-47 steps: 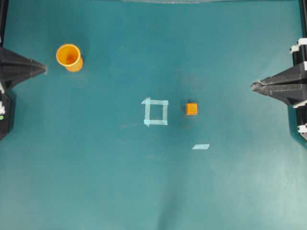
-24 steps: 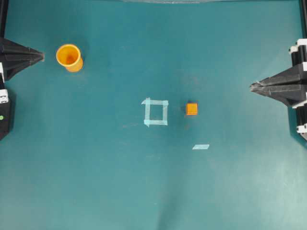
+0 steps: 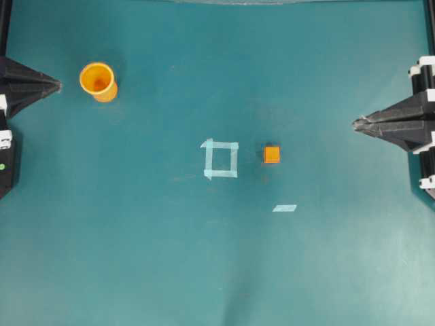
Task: Lift the orange cup with left arm.
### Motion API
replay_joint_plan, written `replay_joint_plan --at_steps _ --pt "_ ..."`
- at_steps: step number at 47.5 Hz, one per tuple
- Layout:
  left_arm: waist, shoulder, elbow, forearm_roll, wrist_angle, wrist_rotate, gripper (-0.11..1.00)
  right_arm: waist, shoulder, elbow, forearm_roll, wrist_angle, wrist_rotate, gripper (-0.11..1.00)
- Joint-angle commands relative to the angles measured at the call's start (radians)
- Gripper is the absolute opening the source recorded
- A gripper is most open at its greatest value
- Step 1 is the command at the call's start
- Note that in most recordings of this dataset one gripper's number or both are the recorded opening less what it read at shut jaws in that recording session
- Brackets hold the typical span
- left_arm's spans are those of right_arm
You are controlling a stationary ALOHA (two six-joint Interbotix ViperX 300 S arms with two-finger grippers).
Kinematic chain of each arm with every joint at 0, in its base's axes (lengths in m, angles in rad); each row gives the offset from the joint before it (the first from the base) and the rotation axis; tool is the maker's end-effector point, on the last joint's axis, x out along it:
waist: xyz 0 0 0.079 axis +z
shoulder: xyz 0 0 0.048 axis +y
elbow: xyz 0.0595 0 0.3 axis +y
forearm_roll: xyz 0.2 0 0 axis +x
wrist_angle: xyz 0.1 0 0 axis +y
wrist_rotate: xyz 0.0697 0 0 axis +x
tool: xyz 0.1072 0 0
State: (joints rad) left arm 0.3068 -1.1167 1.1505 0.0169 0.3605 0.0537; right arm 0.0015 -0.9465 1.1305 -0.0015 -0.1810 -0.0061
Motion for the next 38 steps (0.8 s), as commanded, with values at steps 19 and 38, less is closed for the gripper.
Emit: replay_joint_plan --at_steps 19,38 --pt "0.043 0.029 0.012 0.000 0.005 -0.051 0.58 -0.002 0.005 -0.025 -0.002 0.000 -0.002 0.00" --pt "0.158 0.114 0.063 -0.002 -0.012 -0.167 0.67 0.000 0.006 -0.026 -0.011 0.028 -0.002 0.00"
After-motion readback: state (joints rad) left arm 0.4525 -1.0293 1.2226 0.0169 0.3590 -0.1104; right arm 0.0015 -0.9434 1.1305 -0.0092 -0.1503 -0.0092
